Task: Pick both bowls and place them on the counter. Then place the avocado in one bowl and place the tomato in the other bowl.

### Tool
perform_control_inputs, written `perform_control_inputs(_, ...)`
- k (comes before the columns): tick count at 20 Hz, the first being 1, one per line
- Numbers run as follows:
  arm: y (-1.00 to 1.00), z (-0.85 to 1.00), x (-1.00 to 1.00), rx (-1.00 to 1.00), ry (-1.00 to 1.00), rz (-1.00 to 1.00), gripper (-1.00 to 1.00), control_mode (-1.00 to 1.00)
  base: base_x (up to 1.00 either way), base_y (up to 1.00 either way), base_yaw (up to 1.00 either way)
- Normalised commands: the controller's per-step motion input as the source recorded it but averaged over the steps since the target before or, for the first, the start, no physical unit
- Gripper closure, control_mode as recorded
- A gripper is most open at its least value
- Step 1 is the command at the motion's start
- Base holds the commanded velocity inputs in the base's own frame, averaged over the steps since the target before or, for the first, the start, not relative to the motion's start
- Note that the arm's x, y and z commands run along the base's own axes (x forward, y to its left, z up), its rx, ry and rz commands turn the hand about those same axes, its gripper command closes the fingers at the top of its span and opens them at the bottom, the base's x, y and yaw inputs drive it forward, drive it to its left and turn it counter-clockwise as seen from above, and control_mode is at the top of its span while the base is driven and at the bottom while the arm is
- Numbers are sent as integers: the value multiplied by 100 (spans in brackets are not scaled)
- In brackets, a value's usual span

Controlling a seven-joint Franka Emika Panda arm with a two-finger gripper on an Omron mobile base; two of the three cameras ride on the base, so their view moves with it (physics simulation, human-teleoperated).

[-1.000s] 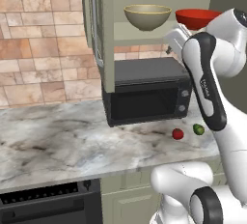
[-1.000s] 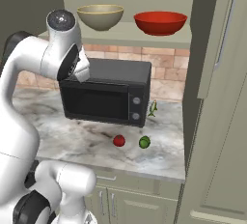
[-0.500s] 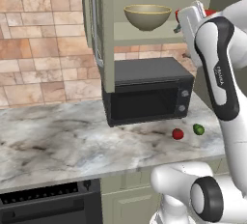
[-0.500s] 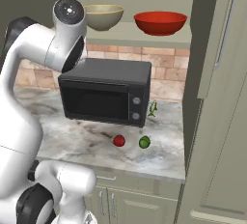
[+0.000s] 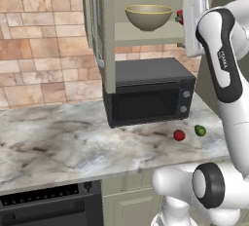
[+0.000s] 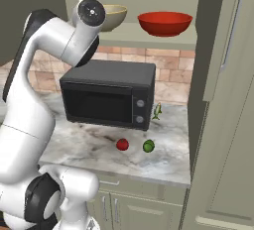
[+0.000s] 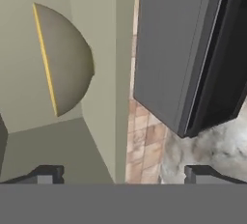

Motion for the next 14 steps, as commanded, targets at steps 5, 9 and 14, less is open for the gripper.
perform_control_inputs(5,-5,37,31,5,-5,0,-100,-100,0,0,0)
perform_control_inputs(9,-9,39,20,0,-1,-1,-100,-100,0,0,0)
perform_control_inputs(14,-9,5,41,-2,0,-7,-100,-100,0,0,0)
